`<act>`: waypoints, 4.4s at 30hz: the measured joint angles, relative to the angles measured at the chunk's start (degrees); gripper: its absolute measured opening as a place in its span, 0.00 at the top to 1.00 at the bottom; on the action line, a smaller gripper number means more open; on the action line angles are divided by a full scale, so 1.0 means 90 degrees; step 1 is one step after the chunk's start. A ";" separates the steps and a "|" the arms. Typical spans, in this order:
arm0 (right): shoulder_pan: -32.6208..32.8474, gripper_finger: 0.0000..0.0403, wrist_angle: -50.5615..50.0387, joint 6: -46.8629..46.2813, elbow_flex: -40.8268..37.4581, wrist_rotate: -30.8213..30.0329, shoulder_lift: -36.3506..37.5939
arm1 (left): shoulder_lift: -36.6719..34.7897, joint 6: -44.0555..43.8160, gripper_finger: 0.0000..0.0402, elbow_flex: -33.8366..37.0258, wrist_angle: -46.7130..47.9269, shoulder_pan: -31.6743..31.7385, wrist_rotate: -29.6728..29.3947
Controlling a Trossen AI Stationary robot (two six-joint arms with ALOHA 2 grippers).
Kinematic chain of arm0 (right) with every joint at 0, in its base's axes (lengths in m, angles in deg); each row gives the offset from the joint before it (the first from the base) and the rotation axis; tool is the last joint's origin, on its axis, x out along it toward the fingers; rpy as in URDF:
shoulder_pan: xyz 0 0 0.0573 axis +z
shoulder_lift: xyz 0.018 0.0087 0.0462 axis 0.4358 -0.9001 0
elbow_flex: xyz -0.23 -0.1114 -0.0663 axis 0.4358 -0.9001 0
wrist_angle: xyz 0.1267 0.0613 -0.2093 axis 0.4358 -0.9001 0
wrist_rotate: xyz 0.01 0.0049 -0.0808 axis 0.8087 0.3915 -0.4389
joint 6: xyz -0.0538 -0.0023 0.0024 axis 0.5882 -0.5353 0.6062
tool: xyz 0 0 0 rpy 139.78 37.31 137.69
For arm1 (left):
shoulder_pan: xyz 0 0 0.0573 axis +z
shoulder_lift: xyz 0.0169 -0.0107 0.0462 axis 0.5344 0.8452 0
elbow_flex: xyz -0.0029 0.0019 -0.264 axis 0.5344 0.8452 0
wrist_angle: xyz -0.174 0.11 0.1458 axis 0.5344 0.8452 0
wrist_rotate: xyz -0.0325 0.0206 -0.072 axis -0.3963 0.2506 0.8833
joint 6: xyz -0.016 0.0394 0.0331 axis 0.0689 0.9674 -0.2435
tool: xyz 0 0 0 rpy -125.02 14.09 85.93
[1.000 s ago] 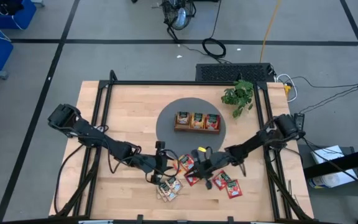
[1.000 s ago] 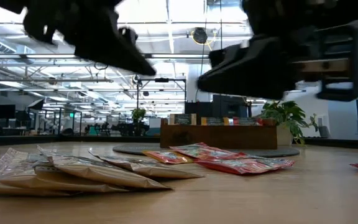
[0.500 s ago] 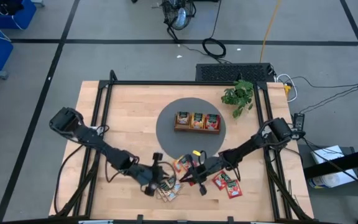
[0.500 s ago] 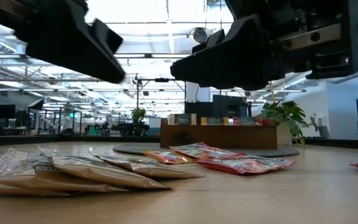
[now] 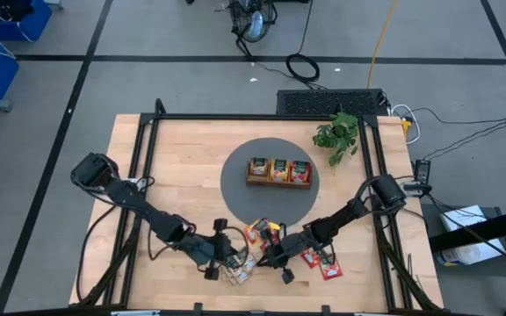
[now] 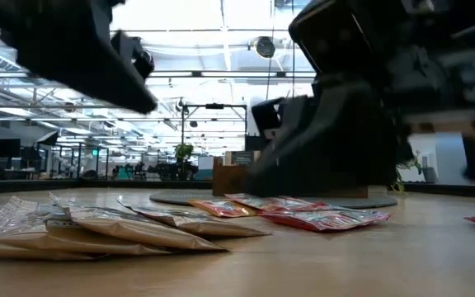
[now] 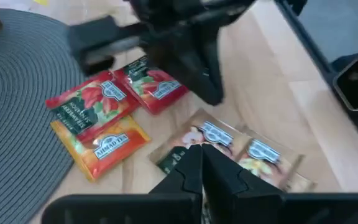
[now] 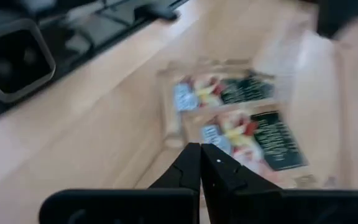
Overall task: Pick & Place Tea
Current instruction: Put the brown tea bag to the left section into the wooden organizer
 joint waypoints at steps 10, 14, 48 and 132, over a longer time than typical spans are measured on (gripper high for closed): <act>0.0023 1.00 0.0021 0.0369 0.0391 -0.0015 -0.0187 | 0.0532 0.0369 0.94 0.0007 -0.0108 0.0150 -0.0003; -0.0006 1.00 -0.0223 0.0366 0.0391 0.0219 -0.0190 | 0.0532 -0.0068 0.93 0.0007 -0.0075 0.0212 0.0079; 0.0048 1.00 -0.0003 0.0413 0.0262 0.0304 -0.0190 | 0.0508 -0.2640 0.42 0.0005 0.0076 -0.0084 -0.0580; 0.0333 0.81 0.0284 0.0475 0.0556 -0.1927 0.0420 | 0.0600 -0.1044 0.99 -0.1399 0.1793 -0.0868 -0.1328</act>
